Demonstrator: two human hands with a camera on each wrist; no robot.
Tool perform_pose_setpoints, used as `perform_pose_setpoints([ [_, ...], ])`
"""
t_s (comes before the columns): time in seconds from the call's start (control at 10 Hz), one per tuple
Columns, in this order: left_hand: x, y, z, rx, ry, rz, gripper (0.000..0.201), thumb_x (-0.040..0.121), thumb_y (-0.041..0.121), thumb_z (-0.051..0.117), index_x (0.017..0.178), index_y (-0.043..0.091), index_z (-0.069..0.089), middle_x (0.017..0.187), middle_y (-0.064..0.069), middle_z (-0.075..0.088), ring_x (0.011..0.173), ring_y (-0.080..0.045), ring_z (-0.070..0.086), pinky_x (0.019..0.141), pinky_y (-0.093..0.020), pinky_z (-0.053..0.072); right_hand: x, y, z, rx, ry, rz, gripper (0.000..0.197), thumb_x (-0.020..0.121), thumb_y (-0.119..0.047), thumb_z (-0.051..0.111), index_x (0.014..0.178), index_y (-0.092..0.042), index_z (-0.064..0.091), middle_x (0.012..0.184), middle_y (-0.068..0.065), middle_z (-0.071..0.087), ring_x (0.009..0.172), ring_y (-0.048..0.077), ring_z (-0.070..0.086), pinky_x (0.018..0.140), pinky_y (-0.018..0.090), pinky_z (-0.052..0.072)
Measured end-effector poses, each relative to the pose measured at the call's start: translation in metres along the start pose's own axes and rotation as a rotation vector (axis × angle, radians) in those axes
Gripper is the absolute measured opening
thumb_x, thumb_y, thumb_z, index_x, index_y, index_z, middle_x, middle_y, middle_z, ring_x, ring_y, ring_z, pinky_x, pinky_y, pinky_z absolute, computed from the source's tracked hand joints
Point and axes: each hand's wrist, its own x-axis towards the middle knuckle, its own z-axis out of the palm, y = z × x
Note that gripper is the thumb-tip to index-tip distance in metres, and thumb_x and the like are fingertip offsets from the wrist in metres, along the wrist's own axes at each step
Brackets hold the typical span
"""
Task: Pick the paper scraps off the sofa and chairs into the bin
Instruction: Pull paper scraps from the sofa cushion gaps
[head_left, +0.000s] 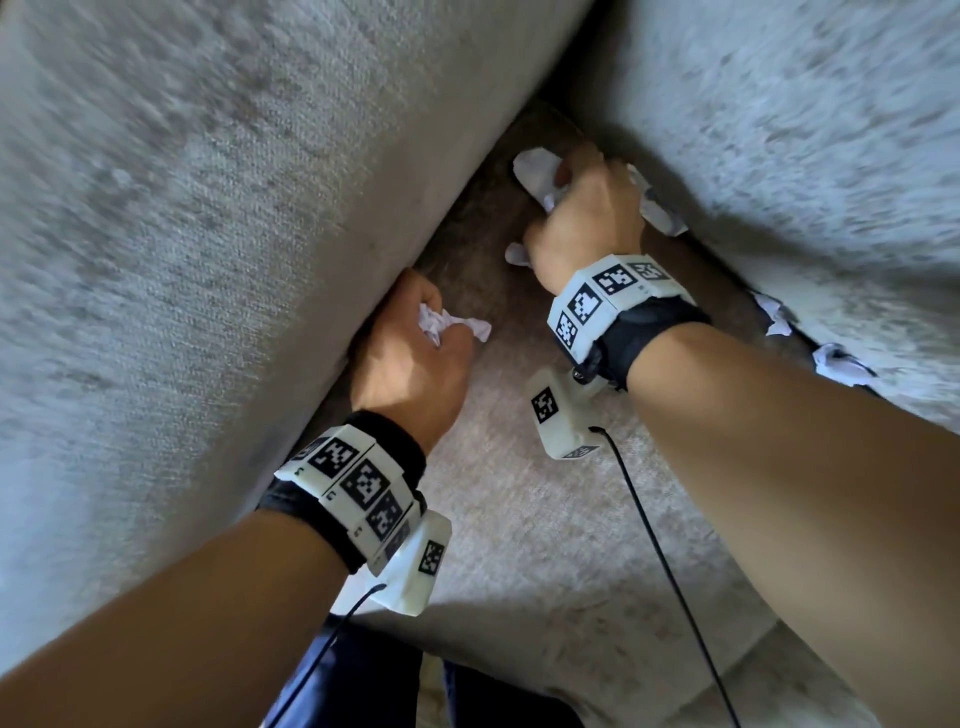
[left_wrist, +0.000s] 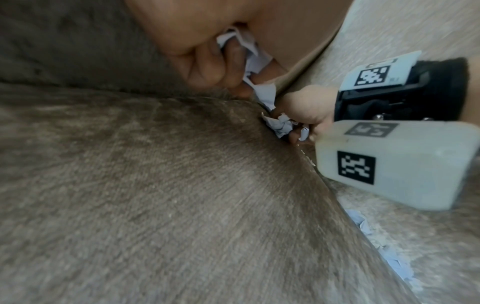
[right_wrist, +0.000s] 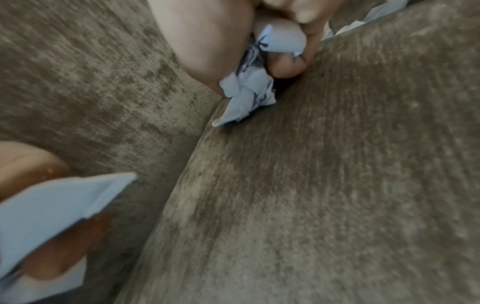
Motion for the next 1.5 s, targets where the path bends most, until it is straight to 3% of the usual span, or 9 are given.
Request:
perform_pose_setpoints([
  [0.2,0.001,0.003,0.0,0.026,-0.016,-0.007,0.027,0.08,0.021,0.066,0.076,0.026,0.04,0.066,0.01,0.049,0.066,-0.02,0.053,0.06,-0.029,0.045,-0.006,0.002,-0.002,0.014,-0.072,0.055,0.037,0.067,-0.027,0.081,0.1,-0.017,0.066,0.113,0.009,0.066,0.115,0.027,0.057,0.089,0.025,0.042],
  [0.4,0.002,0.021,0.002,0.06,-0.089,-0.028,0.022,0.069,0.033,0.053,0.088,0.022,0.054,0.071,0.011,0.057,0.071,-0.02,0.057,0.063,-0.028,0.043,-0.022,0.016,-0.007,0.123,-0.104,0.135,0.025,0.071,-0.02,0.062,0.057,-0.014,0.042,0.066,0.001,0.054,0.066,0.024,0.055,0.05,0.016,0.032],
  [0.6,-0.001,0.041,0.02,0.176,-0.128,-0.013,0.006,0.076,0.027,0.062,0.078,0.022,0.065,0.06,0.016,0.062,0.08,-0.021,0.064,0.071,-0.026,0.048,-0.036,0.05,-0.015,0.068,-0.11,0.127,0.014,0.059,-0.036,0.034,0.06,-0.022,0.033,0.088,0.01,0.057,0.085,0.025,0.057,0.055,0.015,0.024],
  [0.7,-0.003,0.056,0.033,0.243,-0.168,0.002,0.014,0.077,0.033,0.06,0.072,0.02,0.063,0.055,0.015,0.055,0.08,-0.027,0.059,0.073,-0.025,0.041,-0.041,0.076,-0.03,-0.033,-0.097,0.093,0.046,0.067,-0.039,0.028,0.091,-0.019,0.061,0.111,0.009,0.064,0.107,0.027,0.058,0.074,0.027,0.03],
  [0.8,0.0,0.071,0.05,0.277,-0.181,0.005,0.03,0.075,0.044,0.057,0.064,0.016,0.057,0.056,0.007,0.055,0.076,-0.03,0.056,0.071,-0.03,0.043,-0.049,0.103,-0.044,-0.021,-0.062,0.142,0.034,0.086,-0.032,0.045,0.105,-0.015,0.067,0.112,0.011,0.065,0.107,0.029,0.059,0.08,0.029,0.039],
  [1.0,0.01,0.096,0.085,0.438,-0.19,0.057,0.049,0.075,0.062,0.066,0.061,0.017,0.051,0.067,-0.001,0.06,0.08,-0.029,0.06,0.071,-0.029,0.041,-0.071,0.147,-0.065,0.204,-0.075,0.206,0.019,0.077,-0.024,0.063,0.079,-0.008,0.071,0.082,0.007,0.069,0.072,0.023,0.057,0.06,0.023,0.035],
  [1.2,0.023,0.115,0.099,0.529,-0.222,0.092,0.034,0.074,0.053,0.064,0.066,0.021,0.055,0.072,0.002,0.061,0.085,-0.03,0.062,0.073,-0.032,0.049,-0.076,0.173,-0.064,0.278,0.008,0.255,0.01,0.075,-0.013,0.06,0.08,-0.013,0.069,0.131,0.002,0.059,0.102,0.027,0.062,0.081,0.032,0.051],
  [1.4,0.033,0.128,0.112,0.576,-0.216,0.159,0.029,0.073,0.051,0.063,0.081,0.025,0.057,0.08,0.005,0.061,0.093,-0.032,0.063,0.084,-0.04,0.053,-0.074,0.191,-0.065,0.284,-0.026,0.223,0.014,0.083,-0.016,0.053,0.073,-0.009,0.062,0.132,0.002,0.058,0.097,0.029,0.063,0.082,0.032,0.051],
  [1.5,0.034,0.129,0.12,0.586,-0.215,0.175,0.04,0.076,0.05,0.066,0.108,0.028,0.054,0.091,0.006,0.062,0.103,-0.032,0.061,0.09,-0.041,0.049,-0.073,0.203,-0.061,0.383,-0.099,0.196,0.037,0.096,-0.029,0.049,0.095,0.003,0.065,0.093,-0.006,0.071,0.072,0.009,0.058,0.065,0.015,0.04],
])
